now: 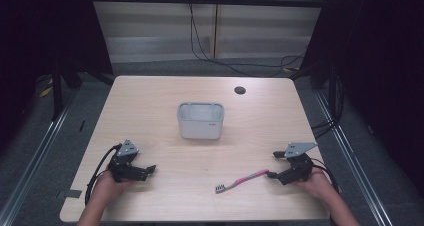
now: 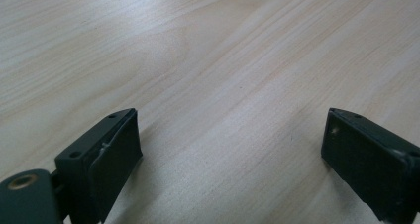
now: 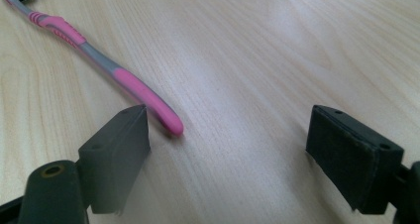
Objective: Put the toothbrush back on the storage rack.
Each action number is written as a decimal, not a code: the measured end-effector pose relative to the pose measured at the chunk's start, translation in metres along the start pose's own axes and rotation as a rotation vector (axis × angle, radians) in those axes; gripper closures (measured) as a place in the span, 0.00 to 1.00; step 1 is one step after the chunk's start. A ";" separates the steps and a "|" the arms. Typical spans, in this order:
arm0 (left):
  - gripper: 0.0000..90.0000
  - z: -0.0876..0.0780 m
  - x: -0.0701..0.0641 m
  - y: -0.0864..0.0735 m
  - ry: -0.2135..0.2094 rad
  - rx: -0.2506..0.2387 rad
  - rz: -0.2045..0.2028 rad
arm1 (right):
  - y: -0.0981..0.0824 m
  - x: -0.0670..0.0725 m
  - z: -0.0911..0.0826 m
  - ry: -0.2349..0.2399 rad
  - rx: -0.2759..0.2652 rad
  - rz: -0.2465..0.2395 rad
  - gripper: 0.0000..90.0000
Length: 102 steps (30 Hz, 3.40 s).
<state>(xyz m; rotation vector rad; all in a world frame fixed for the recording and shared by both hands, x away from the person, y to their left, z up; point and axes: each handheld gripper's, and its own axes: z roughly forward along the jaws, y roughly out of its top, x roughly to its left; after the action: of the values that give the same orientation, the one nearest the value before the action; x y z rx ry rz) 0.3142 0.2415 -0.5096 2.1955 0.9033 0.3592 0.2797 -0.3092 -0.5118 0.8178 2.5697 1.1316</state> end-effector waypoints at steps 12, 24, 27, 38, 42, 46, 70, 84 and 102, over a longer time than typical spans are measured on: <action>0.09 0.000 0.000 0.000 0.000 0.000 0.000 | 0.029 0.007 -0.001 -0.002 0.220 -0.102 0.25; 0.09 0.000 0.000 0.000 0.000 0.000 -0.001 | 0.093 0.040 0.023 0.104 0.372 -0.331 0.37; 0.09 0.000 0.000 0.000 0.000 0.001 0.000 | 0.099 0.048 0.033 0.137 0.434 -0.365 0.40; 0.09 0.000 0.000 0.000 0.000 0.001 0.000 | 0.112 0.069 0.051 0.238 0.514 -0.446 0.51; 0.09 0.000 0.000 0.000 0.001 0.001 -0.002 | 0.117 0.073 0.053 0.248 0.519 -0.468 0.52; 0.09 0.000 0.000 0.000 0.001 0.001 -0.002 | 0.122 0.076 0.056 0.257 0.524 -0.492 0.53; 0.09 -0.001 0.000 -0.001 0.001 0.000 -0.005 | 0.124 0.083 0.070 0.309 0.591 -0.524 0.79; 0.09 -0.001 0.000 -0.001 0.001 0.000 -0.005 | 0.117 0.070 0.058 0.330 0.436 -0.442 0.92; 0.09 -0.001 0.000 -0.001 0.001 -0.001 -0.005 | 0.126 0.040 0.016 0.254 0.135 -0.264 0.92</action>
<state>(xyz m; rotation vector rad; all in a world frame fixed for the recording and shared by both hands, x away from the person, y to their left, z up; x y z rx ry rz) 0.3133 0.2418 -0.5098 2.1926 0.9087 0.3580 0.3038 -0.2075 -0.4289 0.3612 2.8802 1.0489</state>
